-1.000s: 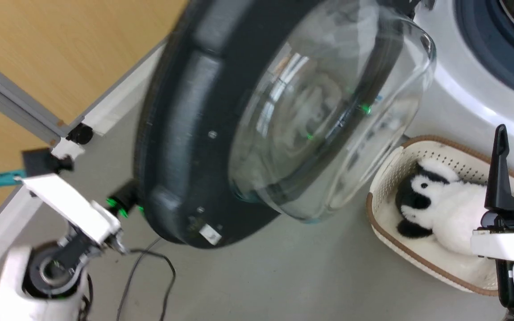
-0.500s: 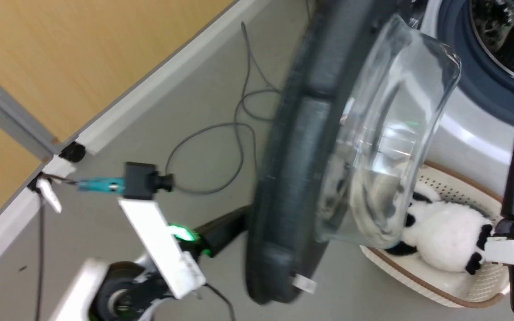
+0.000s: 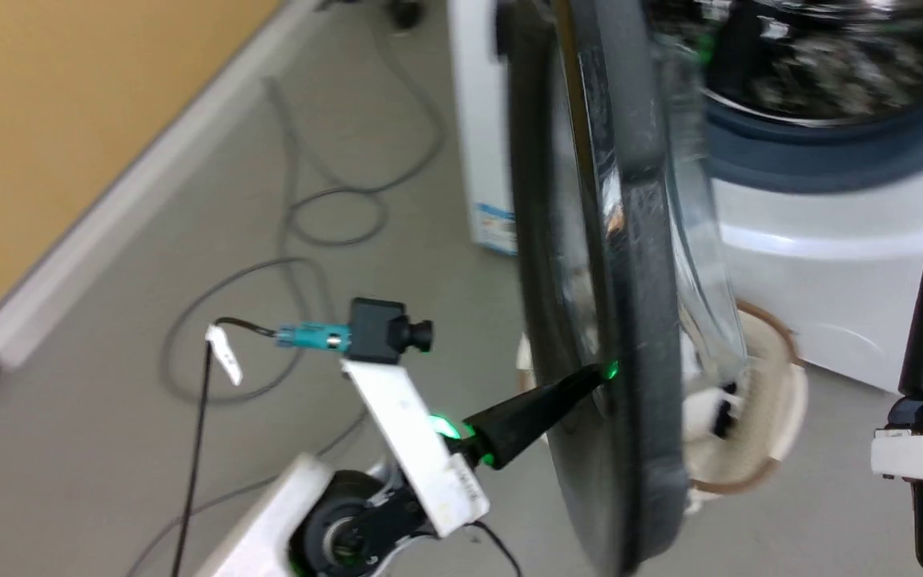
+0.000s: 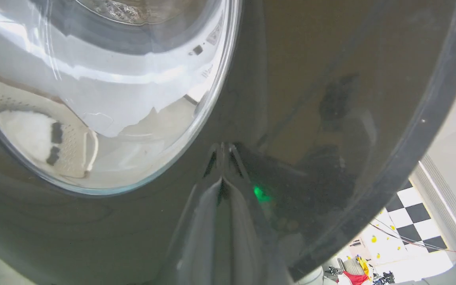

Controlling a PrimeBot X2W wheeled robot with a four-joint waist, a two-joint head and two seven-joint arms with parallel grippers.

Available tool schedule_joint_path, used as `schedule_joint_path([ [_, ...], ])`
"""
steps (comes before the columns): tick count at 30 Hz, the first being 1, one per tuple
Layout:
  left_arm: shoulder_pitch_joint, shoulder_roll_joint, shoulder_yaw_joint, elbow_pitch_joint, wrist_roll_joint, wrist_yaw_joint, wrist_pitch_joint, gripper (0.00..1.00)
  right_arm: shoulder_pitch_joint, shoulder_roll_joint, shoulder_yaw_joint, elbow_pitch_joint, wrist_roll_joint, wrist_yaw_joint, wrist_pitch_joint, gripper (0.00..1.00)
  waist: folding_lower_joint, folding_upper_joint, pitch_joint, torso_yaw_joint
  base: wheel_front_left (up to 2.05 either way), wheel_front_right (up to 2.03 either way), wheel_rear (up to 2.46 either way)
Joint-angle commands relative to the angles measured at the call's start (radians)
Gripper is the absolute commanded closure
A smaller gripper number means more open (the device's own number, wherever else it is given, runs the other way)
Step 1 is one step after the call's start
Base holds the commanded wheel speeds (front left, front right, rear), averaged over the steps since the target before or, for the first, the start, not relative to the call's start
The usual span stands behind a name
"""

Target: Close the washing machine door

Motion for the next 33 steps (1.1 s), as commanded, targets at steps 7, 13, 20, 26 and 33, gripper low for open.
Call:
schedule_joint_path([
  [7, -0.068, -0.044, -0.059, 0.092, -0.043, -0.005, -0.068, 1.0, -0.006, 0.0, -0.005, -0.003, 0.023, 0.001, -0.004, 0.0, 0.0, 0.0, 0.026, -0.195, 0.0, 0.0, 0.0],
  [13, -0.093, -0.074, -0.082, 0.168, -0.083, -0.005, -0.105, 1.0, -0.016, 0.0, 0.013, 0.012, 0.043, 0.001, -0.004, 0.0, 0.0, 0.0, 0.037, -0.298, 0.0, 0.0, 0.0],
  [20, -0.077, -0.098, -0.099, 0.226, -0.11, -0.005, -0.136, 1.0, -0.014, 0.0, 0.026, 0.018, 0.057, 0.001, -0.004, 0.0, 0.0, 0.0, 0.029, -0.38, 0.0, 0.0, 0.0],
  [26, -0.068, -0.072, -0.063, 0.185, -0.06, -0.005, -0.266, 1.0, 0.012, 0.0, 0.002, 0.029, 0.063, 0.001, -0.004, 0.0, 0.0, 0.0, -0.009, -0.386, 0.0, 0.0, 0.0],
  [33, -0.118, 0.053, -0.068, 0.219, 0.173, -0.005, -0.592, 1.0, 0.032, 0.0, -0.004, 0.033, 0.059, 0.001, -0.004, 0.0, 0.0, 0.0, -0.054, -0.363, 0.0, 0.0, 0.0],
])
